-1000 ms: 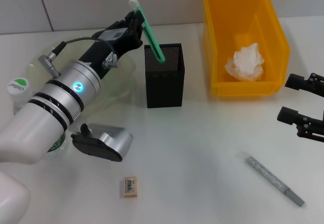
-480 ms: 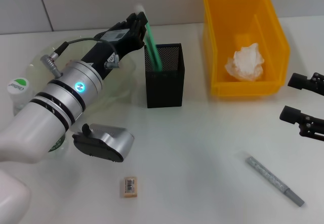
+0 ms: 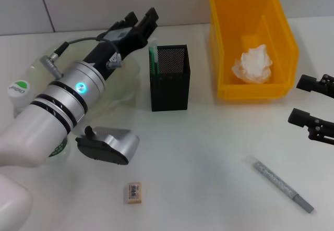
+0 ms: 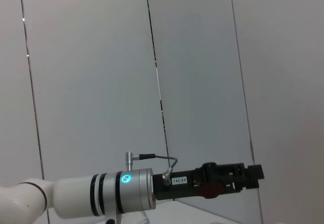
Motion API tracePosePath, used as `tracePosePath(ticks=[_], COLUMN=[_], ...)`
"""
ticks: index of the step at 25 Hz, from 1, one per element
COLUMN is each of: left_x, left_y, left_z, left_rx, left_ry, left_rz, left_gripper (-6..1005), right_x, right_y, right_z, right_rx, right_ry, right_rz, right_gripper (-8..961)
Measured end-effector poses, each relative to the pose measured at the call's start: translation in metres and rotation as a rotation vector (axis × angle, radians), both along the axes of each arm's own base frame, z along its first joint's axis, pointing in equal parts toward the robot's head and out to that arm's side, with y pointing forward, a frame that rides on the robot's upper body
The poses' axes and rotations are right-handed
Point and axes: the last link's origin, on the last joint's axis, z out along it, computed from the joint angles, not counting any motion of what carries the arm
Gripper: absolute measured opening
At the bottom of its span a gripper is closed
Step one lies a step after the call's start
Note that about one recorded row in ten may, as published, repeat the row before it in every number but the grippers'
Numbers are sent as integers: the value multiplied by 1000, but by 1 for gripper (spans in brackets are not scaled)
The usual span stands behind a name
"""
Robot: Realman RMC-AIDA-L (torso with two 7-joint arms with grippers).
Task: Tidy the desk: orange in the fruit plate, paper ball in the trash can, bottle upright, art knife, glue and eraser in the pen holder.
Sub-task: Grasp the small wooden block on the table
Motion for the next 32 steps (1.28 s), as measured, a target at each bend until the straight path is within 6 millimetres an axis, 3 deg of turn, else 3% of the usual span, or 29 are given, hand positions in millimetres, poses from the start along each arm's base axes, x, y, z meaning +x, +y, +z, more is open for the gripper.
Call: tracePosePath(ticks=[5,8,16,32], left_x=[2,9,31,59], left_y=[2,4,-7,-26], left_z=[4,9,14,29], left_rx=[5,0,-90,-441], left_ry=[-59,-180,-441,-1211], left_rz=[31,69,110,491], left_gripper=[483,513,513,514], right_x=[-1,-1,0,-1], right_y=[1,2,3,7], right_z=[0,0,0,2], right_rx=[0,1,3,23], right_ry=[1,0,-2,-5], right_rz=[1,2,0,-3], right_gripper=[762,762,761,762])
